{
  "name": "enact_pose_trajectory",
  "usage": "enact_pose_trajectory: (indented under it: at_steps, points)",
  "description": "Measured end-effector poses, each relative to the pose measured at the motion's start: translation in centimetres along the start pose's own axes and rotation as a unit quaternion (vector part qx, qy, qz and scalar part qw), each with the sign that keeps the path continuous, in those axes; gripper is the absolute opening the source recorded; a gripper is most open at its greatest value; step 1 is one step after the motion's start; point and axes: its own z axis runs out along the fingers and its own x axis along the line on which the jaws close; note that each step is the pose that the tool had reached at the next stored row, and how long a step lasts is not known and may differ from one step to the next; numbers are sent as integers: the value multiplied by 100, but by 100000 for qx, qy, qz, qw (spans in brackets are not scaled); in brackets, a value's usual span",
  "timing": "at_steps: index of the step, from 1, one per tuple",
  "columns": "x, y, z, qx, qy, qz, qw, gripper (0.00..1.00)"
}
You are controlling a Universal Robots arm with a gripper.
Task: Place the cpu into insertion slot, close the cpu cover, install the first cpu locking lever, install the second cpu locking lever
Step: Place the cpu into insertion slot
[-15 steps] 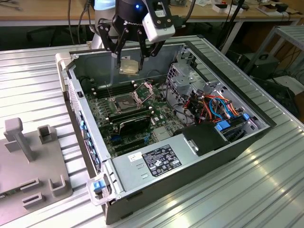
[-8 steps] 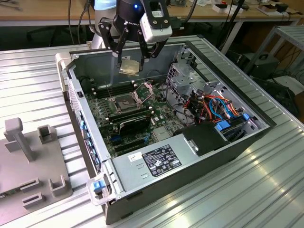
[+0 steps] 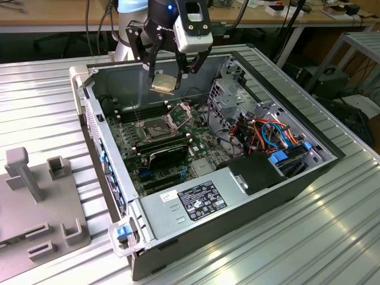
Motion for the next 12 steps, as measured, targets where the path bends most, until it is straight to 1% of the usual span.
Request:
enact_pose_trajectory:
  at_steps: [2, 4, 5, 8, 12]
  points:
    - [-9, 13, 2, 35, -66, 1537, 99988, 55]
    - [-17, 24, 4, 57, -104, 2488, 99969, 55]
    - [-23, 31, 6, 74, -141, 3317, 99945, 55]
    - [-34, 40, 9, 107, -204, 4822, 99883, 55]
    - [-40, 50, 12, 143, -266, 6214, 99806, 55]
